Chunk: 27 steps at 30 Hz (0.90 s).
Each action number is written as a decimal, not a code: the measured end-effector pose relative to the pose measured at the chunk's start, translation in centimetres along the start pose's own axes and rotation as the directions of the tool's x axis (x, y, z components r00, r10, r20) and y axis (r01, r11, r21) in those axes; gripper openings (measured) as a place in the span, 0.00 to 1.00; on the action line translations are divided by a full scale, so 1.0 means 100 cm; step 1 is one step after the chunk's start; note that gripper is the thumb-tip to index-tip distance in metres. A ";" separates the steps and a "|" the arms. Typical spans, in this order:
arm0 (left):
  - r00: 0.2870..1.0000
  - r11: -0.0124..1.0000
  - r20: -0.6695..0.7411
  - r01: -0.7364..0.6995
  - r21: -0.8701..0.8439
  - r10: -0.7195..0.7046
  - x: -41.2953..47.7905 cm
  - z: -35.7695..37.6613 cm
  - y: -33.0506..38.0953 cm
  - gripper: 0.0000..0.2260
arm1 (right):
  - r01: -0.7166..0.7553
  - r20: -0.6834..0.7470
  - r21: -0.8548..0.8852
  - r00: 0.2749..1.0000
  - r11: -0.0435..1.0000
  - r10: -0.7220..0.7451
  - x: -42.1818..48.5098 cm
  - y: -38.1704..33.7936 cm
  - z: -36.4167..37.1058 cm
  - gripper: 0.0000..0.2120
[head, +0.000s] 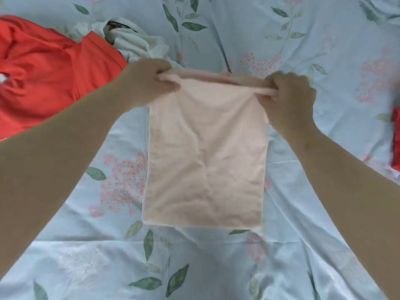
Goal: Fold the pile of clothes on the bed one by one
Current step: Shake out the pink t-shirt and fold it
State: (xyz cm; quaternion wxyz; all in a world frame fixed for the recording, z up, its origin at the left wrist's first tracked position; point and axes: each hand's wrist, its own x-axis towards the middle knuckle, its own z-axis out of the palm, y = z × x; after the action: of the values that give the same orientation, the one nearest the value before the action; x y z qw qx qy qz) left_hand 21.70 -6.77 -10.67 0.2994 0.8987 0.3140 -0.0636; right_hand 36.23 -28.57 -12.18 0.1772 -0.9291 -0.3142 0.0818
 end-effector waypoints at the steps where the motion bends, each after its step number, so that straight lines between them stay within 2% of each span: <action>1: 0.994 0.999 -0.111 0.004 -0.035 -0.008 0.012 -0.001 0.000 0.13 | -0.021 -0.057 0.051 0.998 0.998 0.024 0.011 -0.008 -0.002 0.20; 3: 0.981 0.994 -0.162 0.097 -0.048 -0.103 0.019 0.012 -0.004 0.34 | -0.111 -0.042 0.167 0.992 0.980 0.119 0.019 -0.015 0.004 0.31; 4: 0.971 0.981 -0.150 0.173 -0.093 -0.186 0.013 0.026 -0.007 0.40 | -0.184 0.004 0.213 0.982 0.960 0.187 0.016 -0.015 0.010 0.34; 6: 0.934 0.916 -0.081 0.321 -0.240 -0.349 -0.011 0.064 -0.017 0.43 | -0.332 0.130 0.248 0.942 0.910 0.309 -0.008 -0.003 0.029 0.36; 8: 0.893 0.841 -0.009 0.421 -0.340 -0.450 -0.041 0.100 -0.030 0.42 | -0.459 0.245 0.288 0.884 0.840 0.399 -0.045 0.015 0.052 0.35; 11: 0.822 0.753 0.002 0.524 -0.397 -0.570 -0.082 0.131 -0.035 0.36 | -0.624 0.352 0.329 0.777 0.709 0.521 -0.100 0.030 0.076 0.32; 13: 0.792 0.676 0.031 0.539 -0.503 -0.609 -0.104 0.140 -0.033 0.32 | -0.687 0.384 0.316 0.723 0.655 0.574 -0.122 0.030 0.082 0.23; 18: 0.777 0.549 0.206 0.580 -0.602 -0.596 -0.125 0.130 -0.026 0.18 | -0.738 0.542 0.377 0.666 0.559 0.513 -0.136 0.029 0.075 0.08; 22: 0.761 0.529 0.377 0.642 -0.555 -0.528 -0.158 0.125 -0.013 0.19 | -0.755 0.584 0.337 0.636 0.562 0.504 -0.165 0.043 0.055 0.06; 25: 0.672 0.497 0.571 0.738 -0.457 -0.472 -0.196 0.135 -0.007 0.24 | -0.813 0.705 0.194 0.504 0.548 0.498 -0.212 0.056 0.041 0.11; 27: 0.623 0.503 0.618 0.772 -0.388 -0.479 -0.211 0.143 -0.009 0.24 | -0.845 0.760 0.147 0.430 0.515 0.488 -0.230 0.064 0.039 0.13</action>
State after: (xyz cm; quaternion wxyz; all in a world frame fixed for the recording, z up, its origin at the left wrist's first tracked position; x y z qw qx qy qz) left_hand 5.43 -25.61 -16.32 0.5935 0.5232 0.5533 -0.2606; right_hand 20.60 -46.27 -17.29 0.2491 -0.8018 0.0956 0.5347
